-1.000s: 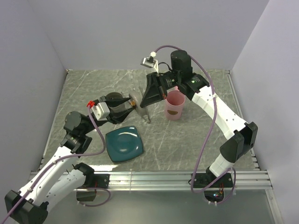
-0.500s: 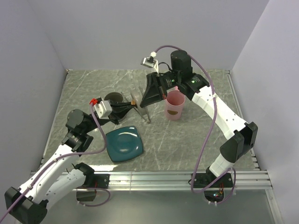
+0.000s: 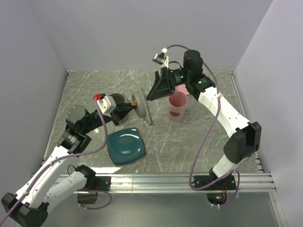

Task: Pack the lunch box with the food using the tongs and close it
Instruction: Close the box lid on the packing box.

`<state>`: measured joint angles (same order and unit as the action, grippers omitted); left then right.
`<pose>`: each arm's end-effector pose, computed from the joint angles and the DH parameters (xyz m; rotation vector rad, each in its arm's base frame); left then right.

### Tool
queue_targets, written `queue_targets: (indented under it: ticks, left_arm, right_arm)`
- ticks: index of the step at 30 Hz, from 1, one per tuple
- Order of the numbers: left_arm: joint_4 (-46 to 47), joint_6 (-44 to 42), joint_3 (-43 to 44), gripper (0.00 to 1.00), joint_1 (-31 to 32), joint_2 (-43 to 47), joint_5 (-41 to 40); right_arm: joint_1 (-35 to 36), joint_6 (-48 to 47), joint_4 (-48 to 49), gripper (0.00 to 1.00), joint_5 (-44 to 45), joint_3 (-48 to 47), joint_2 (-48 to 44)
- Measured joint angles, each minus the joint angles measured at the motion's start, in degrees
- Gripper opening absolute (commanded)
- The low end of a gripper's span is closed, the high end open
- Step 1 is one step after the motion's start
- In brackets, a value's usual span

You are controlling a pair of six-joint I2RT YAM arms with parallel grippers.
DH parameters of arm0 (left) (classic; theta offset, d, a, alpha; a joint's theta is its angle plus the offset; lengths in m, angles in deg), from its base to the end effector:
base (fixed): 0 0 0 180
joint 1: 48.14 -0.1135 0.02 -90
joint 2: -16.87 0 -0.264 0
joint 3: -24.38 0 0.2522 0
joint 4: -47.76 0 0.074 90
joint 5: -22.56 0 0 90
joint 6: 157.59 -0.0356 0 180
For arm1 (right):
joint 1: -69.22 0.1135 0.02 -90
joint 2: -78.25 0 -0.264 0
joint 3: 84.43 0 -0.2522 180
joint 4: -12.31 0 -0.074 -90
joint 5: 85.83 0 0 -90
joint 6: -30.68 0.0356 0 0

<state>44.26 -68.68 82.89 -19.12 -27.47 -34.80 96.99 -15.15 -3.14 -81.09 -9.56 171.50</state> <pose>0.1462 -0.1031 0.3790 0.8282 1.2049 -0.7930 0.3007 0.1985 0.4242 -1.1192 1.7463 2.0345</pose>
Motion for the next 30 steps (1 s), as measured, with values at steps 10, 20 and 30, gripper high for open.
queue_targets:
  ticks: [10, 20, 30]
  left_arm:
    - [-27.6, -6.9, 20.9, 0.0, -2.9, -9.6, -9.7]
    - [-51.7, -14.3, 41.9, 0.0, -6.6, -28.4, -20.7]
    - [-70.6, -19.6, 58.4, 0.01, -9.6, -47.8, -23.5]
  right_arm:
    - [-12.1, 0.9, 2.0, 1.0, 0.1, 0.0, 0.0]
    - [-18.5, -11.8, -11.7, 1.0, 3.6, 0.9, -1.7]
    - [-19.4, -36.7, -39.5, 1.0, 21.9, -5.0, -2.0]
